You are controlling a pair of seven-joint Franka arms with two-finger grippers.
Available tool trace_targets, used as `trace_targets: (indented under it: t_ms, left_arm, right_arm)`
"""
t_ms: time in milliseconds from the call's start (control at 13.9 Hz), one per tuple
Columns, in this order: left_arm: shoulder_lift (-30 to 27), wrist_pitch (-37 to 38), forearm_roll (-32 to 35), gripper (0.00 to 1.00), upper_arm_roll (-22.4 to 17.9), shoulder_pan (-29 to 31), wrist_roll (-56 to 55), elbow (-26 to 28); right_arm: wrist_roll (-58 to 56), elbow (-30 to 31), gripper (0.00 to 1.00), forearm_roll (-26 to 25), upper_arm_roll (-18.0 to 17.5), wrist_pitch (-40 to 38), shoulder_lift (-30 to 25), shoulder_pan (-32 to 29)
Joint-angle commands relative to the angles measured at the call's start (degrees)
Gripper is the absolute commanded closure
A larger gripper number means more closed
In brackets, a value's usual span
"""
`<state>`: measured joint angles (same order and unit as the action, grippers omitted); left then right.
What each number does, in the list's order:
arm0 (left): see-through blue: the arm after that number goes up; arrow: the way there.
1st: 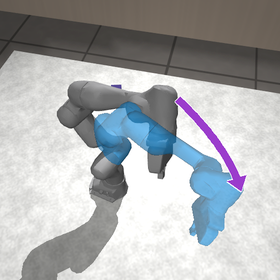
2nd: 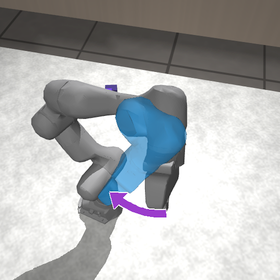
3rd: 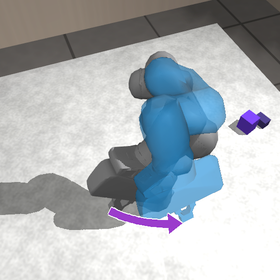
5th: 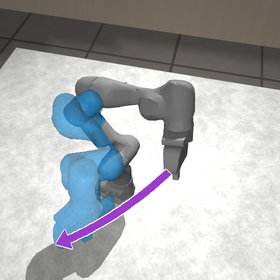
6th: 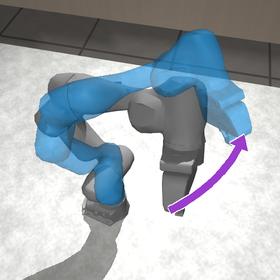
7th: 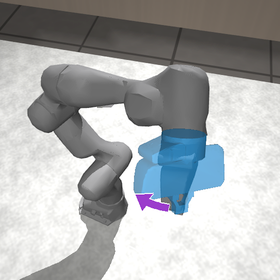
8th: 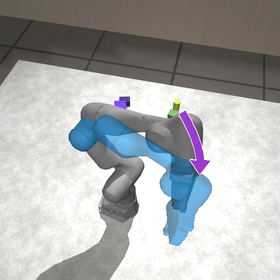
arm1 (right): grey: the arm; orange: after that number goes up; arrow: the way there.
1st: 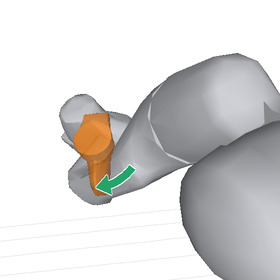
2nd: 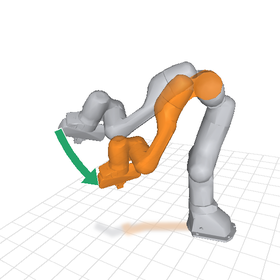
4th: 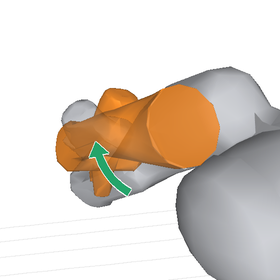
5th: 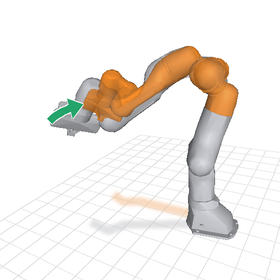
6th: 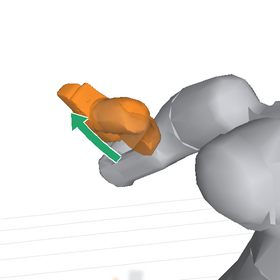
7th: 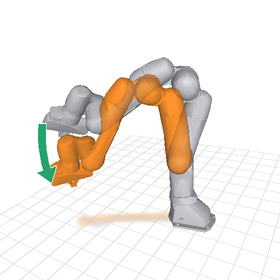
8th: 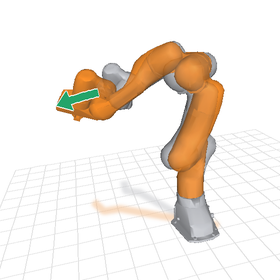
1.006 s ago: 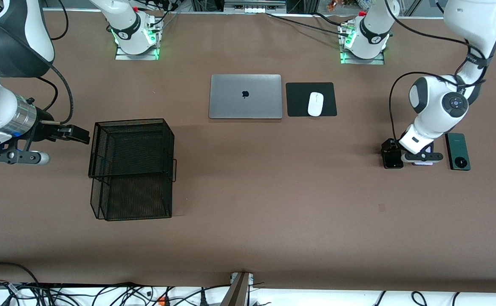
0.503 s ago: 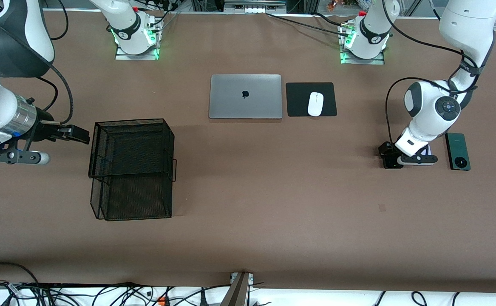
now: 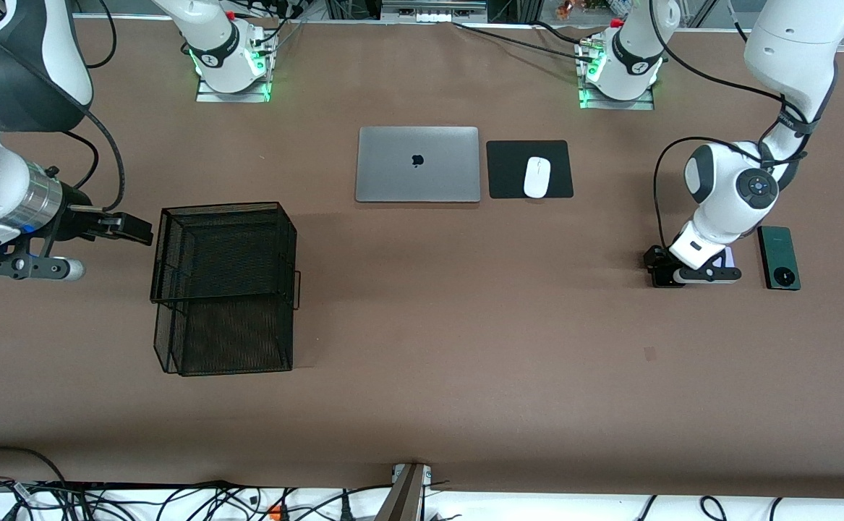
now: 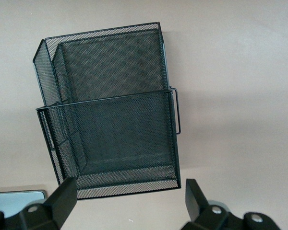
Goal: Place phones with both arms
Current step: 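Lower the left gripper and grasp the black flip phone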
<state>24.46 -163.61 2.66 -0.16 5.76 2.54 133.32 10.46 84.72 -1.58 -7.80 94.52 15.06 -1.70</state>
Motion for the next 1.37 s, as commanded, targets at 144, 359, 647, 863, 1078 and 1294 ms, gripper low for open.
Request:
trace_targets:
  t_ms: [144, 359, 647, 863, 1078, 1294]
  left_arm:
    - [1.1, 0.5, 1.1, 0.92, 0.3, 1.4, -0.4, -2.7]
    - [1.0, 8.5, 0.4, 1.00, 0.7, 0.4, -1.0, -8.7]
    - [2.3, 16.8, 0.4, 1.00, 6.3, 0.0, -6.5, -17.9]
    - [4.7, 20.7, 0.4, 1.00, 8.0, -6.2, -15.9, -23.0]
    - [6.7, 21.4, 0.5, 1.00, 8.0, -14.5, -28.5, -26.4]
    - [9.1, 26.6, 0.5, 1.00, 8.0, -22.1, -39.4, -32.6]
  right_arm:
    - [-0.7, 0.4, 0.00, 1.0, -0.2, -1.4, -1.3, -0.2]
    - [-0.8, 0.4, 0.00, 0.9, -0.1, -1.9, -1.3, -0.2]
    - [-1.1, 0.3, 0.00, 0.7, -0.2, -2.0, -1.3, -0.2]
    - [-1.1, 0.2, 0.00, 0.6, -0.1, -3.8, -1.4, -0.2]
    - [-0.9, 0.3, 0.00, 0.6, -0.1, -3.5, -1.3, -0.2]
    - [-0.8, 0.4, 0.00, 0.7, -0.1, -3.0, -0.9, -0.2]
